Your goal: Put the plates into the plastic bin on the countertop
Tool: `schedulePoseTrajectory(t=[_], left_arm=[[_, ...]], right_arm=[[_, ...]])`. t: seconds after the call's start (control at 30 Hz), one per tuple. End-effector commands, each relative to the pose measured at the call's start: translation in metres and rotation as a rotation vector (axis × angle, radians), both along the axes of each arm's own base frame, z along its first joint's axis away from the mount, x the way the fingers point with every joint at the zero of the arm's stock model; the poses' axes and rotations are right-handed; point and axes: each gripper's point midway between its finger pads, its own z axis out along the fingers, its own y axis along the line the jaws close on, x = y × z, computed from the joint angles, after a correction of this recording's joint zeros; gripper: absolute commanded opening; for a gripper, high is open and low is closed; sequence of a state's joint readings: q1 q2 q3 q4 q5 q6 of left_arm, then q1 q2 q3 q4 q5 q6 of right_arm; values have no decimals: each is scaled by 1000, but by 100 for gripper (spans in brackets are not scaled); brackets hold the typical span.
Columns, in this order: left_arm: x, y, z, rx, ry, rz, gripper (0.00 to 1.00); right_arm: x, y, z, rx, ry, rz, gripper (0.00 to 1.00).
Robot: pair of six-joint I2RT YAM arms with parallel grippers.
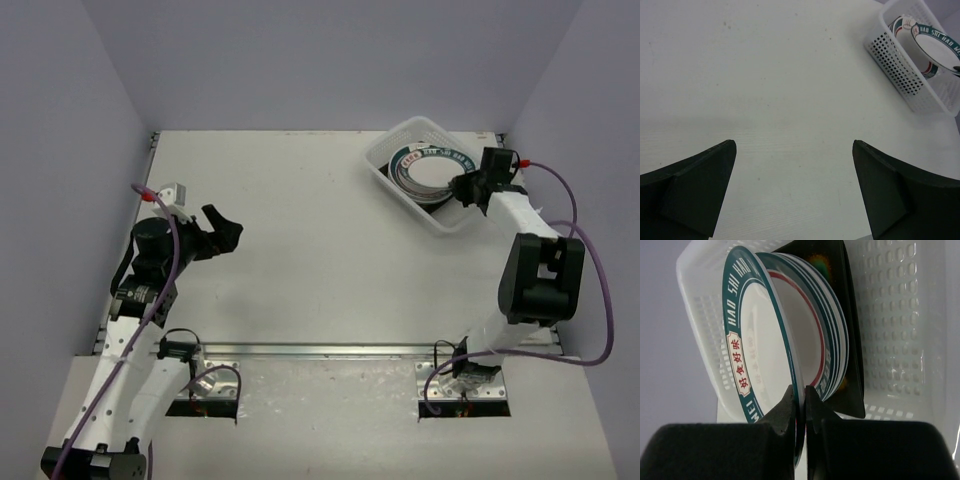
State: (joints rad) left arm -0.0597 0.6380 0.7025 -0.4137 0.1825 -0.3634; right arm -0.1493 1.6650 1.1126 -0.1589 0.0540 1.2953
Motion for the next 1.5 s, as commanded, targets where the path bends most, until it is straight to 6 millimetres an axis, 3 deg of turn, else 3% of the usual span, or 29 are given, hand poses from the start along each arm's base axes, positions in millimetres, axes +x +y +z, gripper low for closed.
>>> schedulePoseTrajectory(t=[0.0,0.1,0.13,0.17,0.2,0.3,0.43,0.57,0.67,0.8,0.97,1.07,1.17,1.27,1.33,1.47], left_arm=[[0,-1,8,13,-44,-13,100],[1,-5,7,10,-40,-30,100],[1,-5,6,9,-36,-33,100],[2,-6,5,9,-31,-38,100],[3,-7,3,7,-25,-45,100],[4,-10,-2,5,-3,-62,100],[4,-11,-3,4,-3,-66,100],[4,-11,-2,6,-5,-66,100],[5,-9,-2,8,-3,-58,100],[8,-6,-4,17,13,-38,100],[12,27,6,88,20,139,100],[13,67,25,164,-11,354,100],[13,77,39,205,-31,396,100],[16,73,42,197,-27,376,100],[17,59,47,164,-44,300,100],[3,54,69,143,-111,274,100]], right_arm=[[28,-9,17,-1,-66,-19,34],[36,8,7,16,-33,101,62],[38,9,7,16,-36,102,63],[38,15,8,13,-44,141,88],[41,19,11,6,-63,176,99],[58,27,18,-56,-40,299,99],[39,26,-1,-66,116,331,99],[8,24,-5,-112,118,299,99],[-12,24,26,-192,45,302,99],[-28,33,47,-243,0,416,99],[-56,70,83,-451,-64,730,99],[-102,99,94,-832,-30,959,99],[-145,87,101,-876,47,929,99],[-174,78,96,-857,66,893,99],[-199,72,111,-869,-17,855,99],[-230,63,121,-890,-69,833,99]])
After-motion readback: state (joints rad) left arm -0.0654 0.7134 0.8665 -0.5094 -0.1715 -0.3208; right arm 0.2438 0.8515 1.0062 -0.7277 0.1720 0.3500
